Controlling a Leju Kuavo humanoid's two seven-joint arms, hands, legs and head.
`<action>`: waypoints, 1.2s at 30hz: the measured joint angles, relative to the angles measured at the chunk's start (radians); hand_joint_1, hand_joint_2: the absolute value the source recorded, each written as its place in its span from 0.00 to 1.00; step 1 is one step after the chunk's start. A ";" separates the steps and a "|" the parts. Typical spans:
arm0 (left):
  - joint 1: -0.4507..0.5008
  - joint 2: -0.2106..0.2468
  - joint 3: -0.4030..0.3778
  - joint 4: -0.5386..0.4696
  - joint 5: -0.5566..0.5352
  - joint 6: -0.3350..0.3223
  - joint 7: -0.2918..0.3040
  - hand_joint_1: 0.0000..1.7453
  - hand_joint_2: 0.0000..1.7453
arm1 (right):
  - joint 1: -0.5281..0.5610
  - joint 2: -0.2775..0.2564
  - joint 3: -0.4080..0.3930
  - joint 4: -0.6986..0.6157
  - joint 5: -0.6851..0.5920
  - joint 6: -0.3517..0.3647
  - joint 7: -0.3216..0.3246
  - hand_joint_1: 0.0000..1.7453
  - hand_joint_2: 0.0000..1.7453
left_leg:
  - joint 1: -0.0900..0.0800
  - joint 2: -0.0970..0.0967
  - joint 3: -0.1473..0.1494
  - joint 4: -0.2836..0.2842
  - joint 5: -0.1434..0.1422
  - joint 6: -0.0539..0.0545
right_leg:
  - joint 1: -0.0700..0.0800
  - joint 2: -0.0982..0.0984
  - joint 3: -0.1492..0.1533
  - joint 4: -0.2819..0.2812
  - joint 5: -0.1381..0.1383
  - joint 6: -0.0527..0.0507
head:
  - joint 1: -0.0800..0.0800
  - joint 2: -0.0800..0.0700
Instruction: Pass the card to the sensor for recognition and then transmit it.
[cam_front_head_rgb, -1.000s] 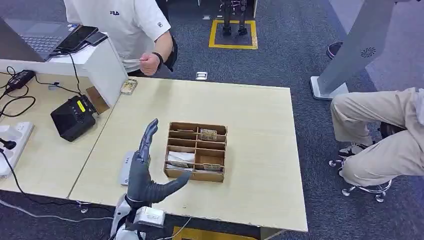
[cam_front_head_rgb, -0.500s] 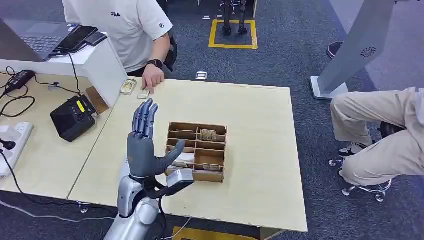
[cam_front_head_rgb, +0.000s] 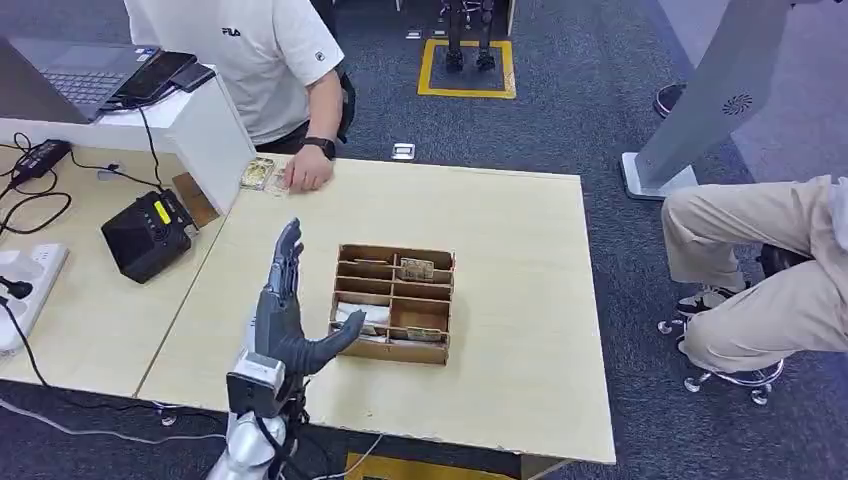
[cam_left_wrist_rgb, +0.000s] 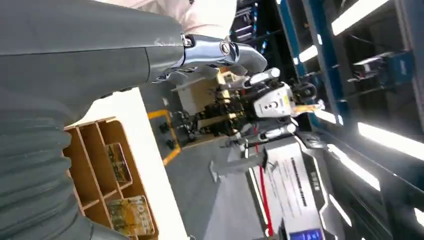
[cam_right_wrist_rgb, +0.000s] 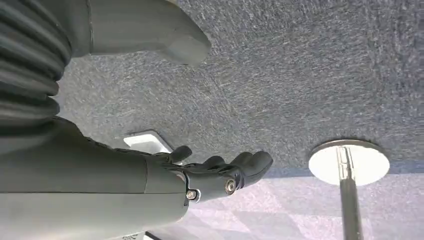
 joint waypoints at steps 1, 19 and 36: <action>0.004 0.009 -0.006 -0.008 -0.029 -0.001 0.000 0.00 1.00 | 0.000 0.000 0.000 0.000 0.001 0.000 0.000 0.00 1.00 | 0.000 0.000 0.000 0.000 0.000 0.000 | 0.000 0.000 0.000 0.000 0.000 0.000 | 0.000 0.000; -0.023 0.103 -0.178 0.047 -0.517 0.082 0.172 0.00 1.00 | 0.000 0.000 0.001 0.005 0.002 0.000 -0.002 0.00 1.00 | 0.000 0.000 0.000 0.000 0.000 0.000 | 0.000 0.000 0.000 0.000 0.000 0.000 | 0.000 0.000; -0.127 0.134 -0.283 0.226 -0.991 0.178 0.504 0.00 1.00 | 0.000 0.000 0.005 0.005 0.020 0.000 0.024 0.00 1.00 | 0.000 0.000 0.000 0.000 0.000 0.000 | 0.000 0.000 0.000 0.000 0.000 0.000 | 0.000 0.000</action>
